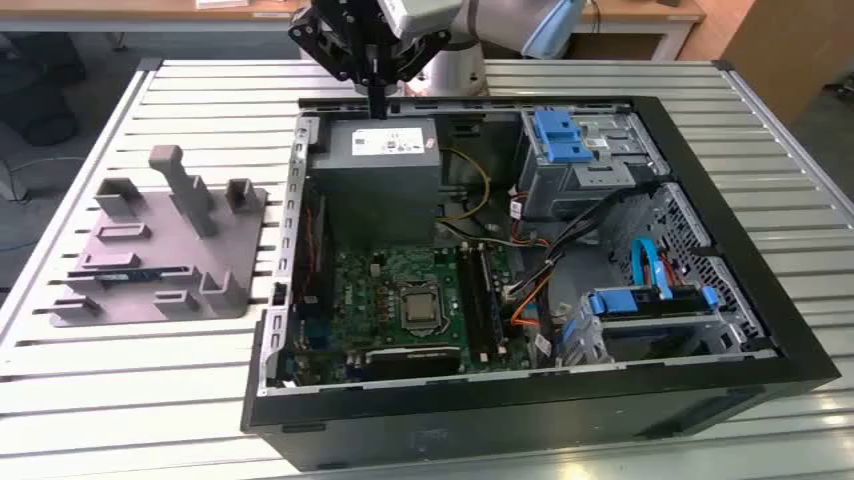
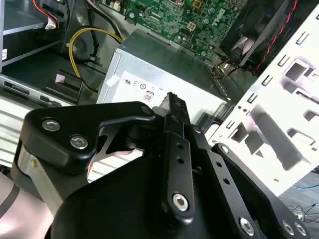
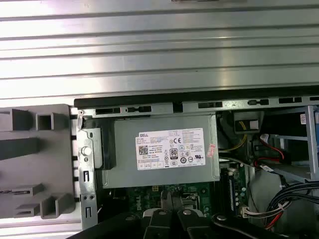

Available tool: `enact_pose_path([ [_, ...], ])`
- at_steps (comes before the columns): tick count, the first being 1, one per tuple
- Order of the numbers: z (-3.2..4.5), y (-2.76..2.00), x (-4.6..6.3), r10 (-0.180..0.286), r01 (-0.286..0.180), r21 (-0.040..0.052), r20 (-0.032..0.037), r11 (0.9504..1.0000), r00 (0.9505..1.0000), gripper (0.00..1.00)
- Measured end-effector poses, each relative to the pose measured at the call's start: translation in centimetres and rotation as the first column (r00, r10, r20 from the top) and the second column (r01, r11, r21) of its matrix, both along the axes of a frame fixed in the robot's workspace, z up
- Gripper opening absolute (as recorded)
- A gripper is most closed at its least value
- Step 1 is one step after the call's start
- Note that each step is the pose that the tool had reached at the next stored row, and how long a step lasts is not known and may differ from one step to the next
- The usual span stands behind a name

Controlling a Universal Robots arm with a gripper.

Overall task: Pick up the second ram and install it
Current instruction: 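Reach for the second ram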

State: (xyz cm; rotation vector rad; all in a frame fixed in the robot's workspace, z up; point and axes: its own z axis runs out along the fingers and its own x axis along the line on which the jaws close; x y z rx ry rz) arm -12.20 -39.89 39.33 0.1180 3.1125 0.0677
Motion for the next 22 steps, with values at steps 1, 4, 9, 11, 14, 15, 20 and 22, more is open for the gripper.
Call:
enact_pose_path([
  [1, 0.0, 0.0, 0.0, 0.0, 0.0, -0.0001, 0.0, 1.0, 1.0, 0.1],
  [4, 0.0, 0.0, 0.0, 0.0, 0.0, -0.0001, 0.0, 1.0, 1.0, 0.1],
  [9, 0.01, 0.0, -0.2, 0.0, 0.0, -0.0001, 0.0, 1.0, 1.0, 0.1],
  [11, 0.01, 0.0, -0.5, 0.0, 0.0, -0.0001, -0.0001, 1.0, 1.0, 0.1],
  [14, 0.0, 0.0, -1.6, 0.0, 0.0, -0.0001, 0.0001, 1.0, 1.0, 0.1],
  [15, 0.0, 0.0, -2.0, 0.0, 0.0, -0.0001, 0.0001, 1.0, 1.0, 0.1],
  [20, -0.02, 0.0, -4.0, 0.0, 0.0, 0.0, 0.0003, 1.0, 1.0, 0.1],
  [22, -0.04, 0.0, -4.6, 0.0, 0.0, -0.0001, 0.0002, 1.0, 1.0, 0.1],
])
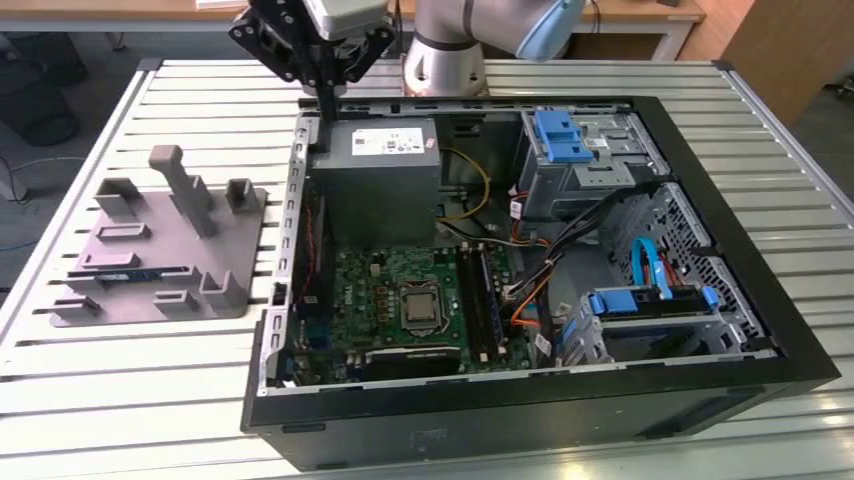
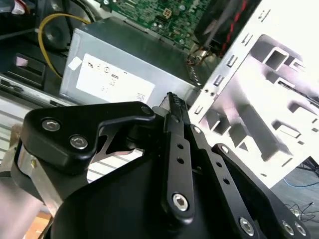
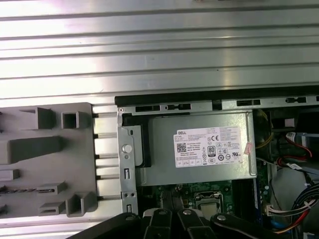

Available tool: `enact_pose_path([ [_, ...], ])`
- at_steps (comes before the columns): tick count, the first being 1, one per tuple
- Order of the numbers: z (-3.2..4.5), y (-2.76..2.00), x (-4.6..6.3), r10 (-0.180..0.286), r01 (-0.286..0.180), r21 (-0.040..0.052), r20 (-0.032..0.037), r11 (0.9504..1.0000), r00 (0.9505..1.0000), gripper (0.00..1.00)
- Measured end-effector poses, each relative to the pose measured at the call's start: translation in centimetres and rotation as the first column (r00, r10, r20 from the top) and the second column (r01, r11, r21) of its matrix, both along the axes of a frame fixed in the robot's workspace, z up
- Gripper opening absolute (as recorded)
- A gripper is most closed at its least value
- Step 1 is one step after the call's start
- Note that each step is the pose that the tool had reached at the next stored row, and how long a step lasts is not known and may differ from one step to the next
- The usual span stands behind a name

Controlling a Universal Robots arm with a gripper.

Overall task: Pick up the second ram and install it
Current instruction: 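Reach for the second ram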

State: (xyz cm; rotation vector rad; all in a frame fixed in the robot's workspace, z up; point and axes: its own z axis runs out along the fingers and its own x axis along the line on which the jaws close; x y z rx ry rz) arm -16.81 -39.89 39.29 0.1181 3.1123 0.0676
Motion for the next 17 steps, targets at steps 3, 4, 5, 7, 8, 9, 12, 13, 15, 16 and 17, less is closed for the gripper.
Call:
enact_pose_path([
  [3, -0.04, 0.0, -0.7, 0.0, 0.0, 0.0, -0.0001, 1.0, 1.0, 0.1],
  [4, -0.05, 0.0, -1.0, 0.0, 0.0, 0.0, 0.0, 1.0, 1.0, 0.1],
  [5, -0.06, 0.0, -1.2, 0.0, 0.0, 0.0001, 0.0, 1.0, 1.0, 0.1],
  [7, -0.09, 0.0, -1.9, 0.0, 0.0, 0.0, 0.0, 1.0, 1.0, 0.1],
  [8, -0.1, 0.0, -2.2, 0.0, 0.0, 0.0, 0.0, 1.0, 1.0, 0.1],
  [9, -0.11, 0.0, -2.5, 0.0, 0.0, 0.0001, 0.0, 1.0, 1.0, 0.1],
  [12, -0.14, 0.0, -3.2, 0.0, 0.0, 0.0001, 0.0001, 1.0, 1.0, 0.1],
  [13, -0.14, 0.0, -3.5, 0.0, 0.0, 0.0, 0.0, 1.0, 1.0, 0.1],
  [15, -0.16, 0.0, -3.9, 0.0, 0.0, 0.0, -0.0001, 1.0, 1.0, 0.1],
  [16, -0.17, 0.0, -4.1, 0.0, 0.0, 0.0, 0.0, 1.0, 1.0, 0.1],
  [17, -0.18, 0.0, -4.4, 0.0, 0.0, 0.0, 0.0, 1.0, 1.0, 0.1],
])
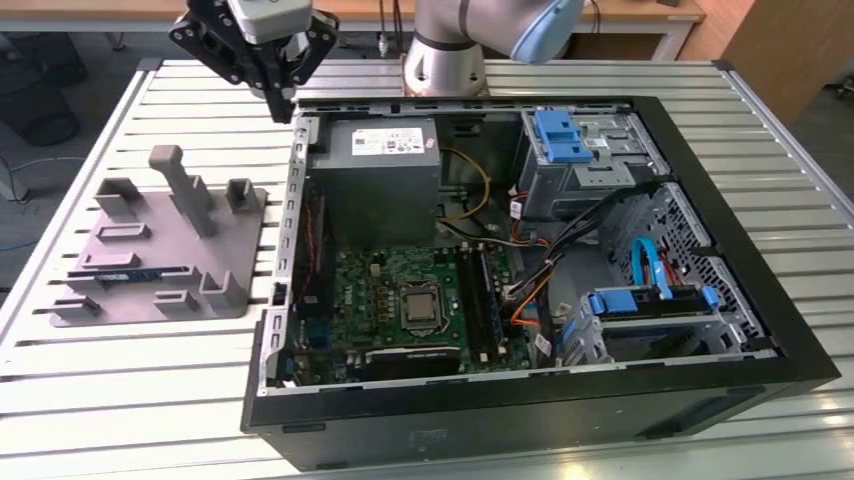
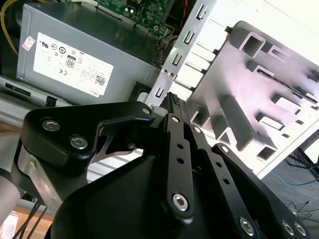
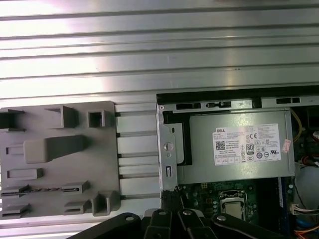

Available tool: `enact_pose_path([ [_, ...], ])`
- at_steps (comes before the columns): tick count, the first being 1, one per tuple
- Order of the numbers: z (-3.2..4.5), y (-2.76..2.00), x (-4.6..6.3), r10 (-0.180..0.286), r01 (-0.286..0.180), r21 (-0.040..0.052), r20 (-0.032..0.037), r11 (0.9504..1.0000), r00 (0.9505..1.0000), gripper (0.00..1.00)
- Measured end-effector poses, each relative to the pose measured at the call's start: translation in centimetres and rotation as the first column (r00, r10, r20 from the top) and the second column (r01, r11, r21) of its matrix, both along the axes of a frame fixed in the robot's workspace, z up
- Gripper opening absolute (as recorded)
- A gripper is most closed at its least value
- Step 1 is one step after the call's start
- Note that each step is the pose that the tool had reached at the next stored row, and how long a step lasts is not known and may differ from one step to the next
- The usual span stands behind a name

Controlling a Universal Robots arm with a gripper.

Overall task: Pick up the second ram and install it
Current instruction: 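Reach for the second ram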

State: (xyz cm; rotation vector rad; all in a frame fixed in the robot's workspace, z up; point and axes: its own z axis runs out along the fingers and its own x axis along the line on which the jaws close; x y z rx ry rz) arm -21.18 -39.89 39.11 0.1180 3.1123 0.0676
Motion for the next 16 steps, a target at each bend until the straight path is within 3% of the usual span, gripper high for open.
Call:
enact_pose_path([
  [16, -0.24, 0.0, -3.2, 0.0, 0.0, 0.0, 0.0, 1.0, 1.0, 0.1],
])
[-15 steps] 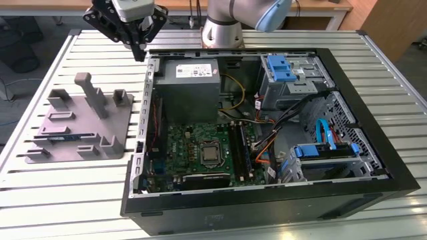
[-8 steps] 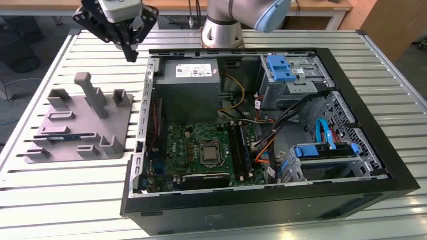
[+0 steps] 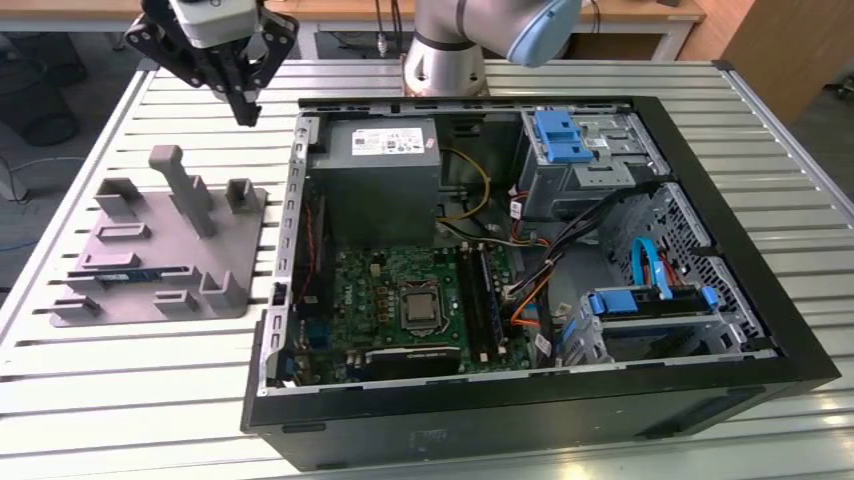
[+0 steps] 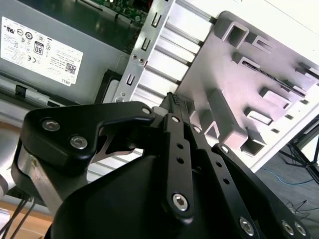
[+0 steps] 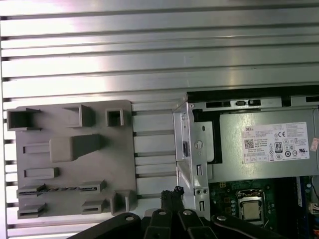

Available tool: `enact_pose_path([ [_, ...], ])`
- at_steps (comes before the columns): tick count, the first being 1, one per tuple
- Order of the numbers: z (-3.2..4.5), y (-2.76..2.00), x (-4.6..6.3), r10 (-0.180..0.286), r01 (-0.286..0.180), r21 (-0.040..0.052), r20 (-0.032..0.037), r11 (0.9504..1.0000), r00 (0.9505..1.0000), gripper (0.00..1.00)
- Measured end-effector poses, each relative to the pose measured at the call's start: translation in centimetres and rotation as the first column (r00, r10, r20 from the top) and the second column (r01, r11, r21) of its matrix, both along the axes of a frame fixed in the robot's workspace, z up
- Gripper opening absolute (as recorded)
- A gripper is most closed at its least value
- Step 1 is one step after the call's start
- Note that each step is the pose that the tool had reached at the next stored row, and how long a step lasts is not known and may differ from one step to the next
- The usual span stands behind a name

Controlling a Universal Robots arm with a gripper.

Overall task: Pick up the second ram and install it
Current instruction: 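Reach for the second ram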

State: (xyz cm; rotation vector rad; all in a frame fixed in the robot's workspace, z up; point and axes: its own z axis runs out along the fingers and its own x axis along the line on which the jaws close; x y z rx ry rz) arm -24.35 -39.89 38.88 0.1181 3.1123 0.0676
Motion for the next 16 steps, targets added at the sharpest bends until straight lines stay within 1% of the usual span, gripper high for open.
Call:
enact_pose_path([
  [6, -0.1, 0.0, -1.2, 0.0, 0.0, 0.0, 0.0, 1.0, 1.0, 0.1],
  [13, -0.21, 0.0, -2.3, 0.0, 0.0, 0.0, 0.0, 1.0, 1.0, 0.1],
  [16, -0.29, 0.0, -3.0, 0.0, 0.0, 0.0, 0.0001, 1.0, 1.0, 0.1],
])
